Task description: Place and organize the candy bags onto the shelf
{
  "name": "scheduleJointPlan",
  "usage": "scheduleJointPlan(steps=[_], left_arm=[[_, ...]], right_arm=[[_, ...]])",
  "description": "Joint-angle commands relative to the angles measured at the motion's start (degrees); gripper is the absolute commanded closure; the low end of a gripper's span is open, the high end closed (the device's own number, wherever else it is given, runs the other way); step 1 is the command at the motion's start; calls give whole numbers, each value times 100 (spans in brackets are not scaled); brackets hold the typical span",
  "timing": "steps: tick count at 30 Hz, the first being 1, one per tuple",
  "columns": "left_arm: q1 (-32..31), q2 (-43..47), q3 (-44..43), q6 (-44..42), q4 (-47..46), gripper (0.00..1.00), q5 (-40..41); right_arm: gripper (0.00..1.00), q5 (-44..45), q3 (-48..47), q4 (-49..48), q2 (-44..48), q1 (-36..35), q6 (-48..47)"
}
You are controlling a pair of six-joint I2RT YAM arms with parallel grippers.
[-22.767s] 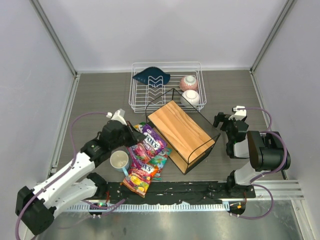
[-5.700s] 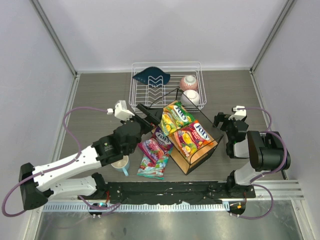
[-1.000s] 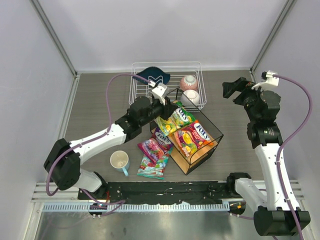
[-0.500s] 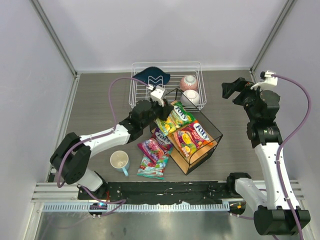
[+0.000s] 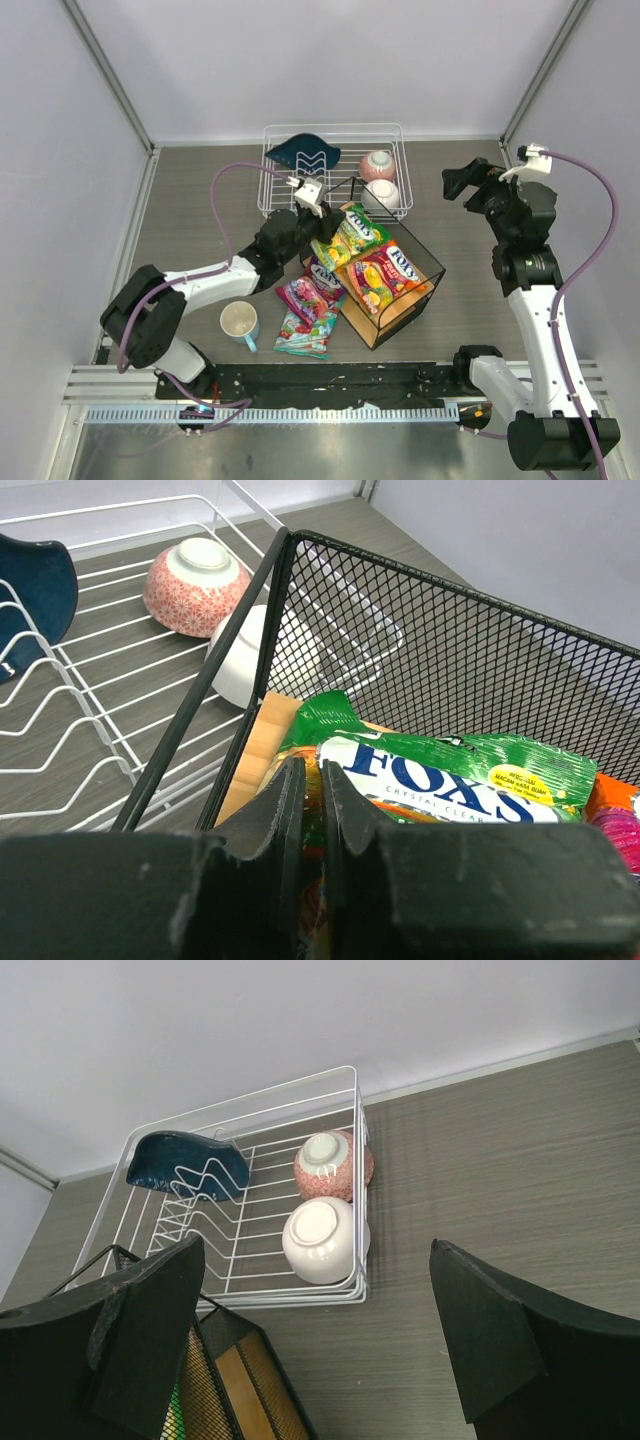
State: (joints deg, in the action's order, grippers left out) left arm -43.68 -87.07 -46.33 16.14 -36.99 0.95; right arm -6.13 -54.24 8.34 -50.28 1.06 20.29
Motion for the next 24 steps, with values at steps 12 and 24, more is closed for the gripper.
scheduleJointPlan(steps=[12,24], left_arm=[[9,690,-156,12,1325,79,81],[9,1535,-825,126,1985,68,-77]], right_arm=[[2,85,-253,132,1,-27,-43],[18,-142,-1747,1530,-421,-27,-105]])
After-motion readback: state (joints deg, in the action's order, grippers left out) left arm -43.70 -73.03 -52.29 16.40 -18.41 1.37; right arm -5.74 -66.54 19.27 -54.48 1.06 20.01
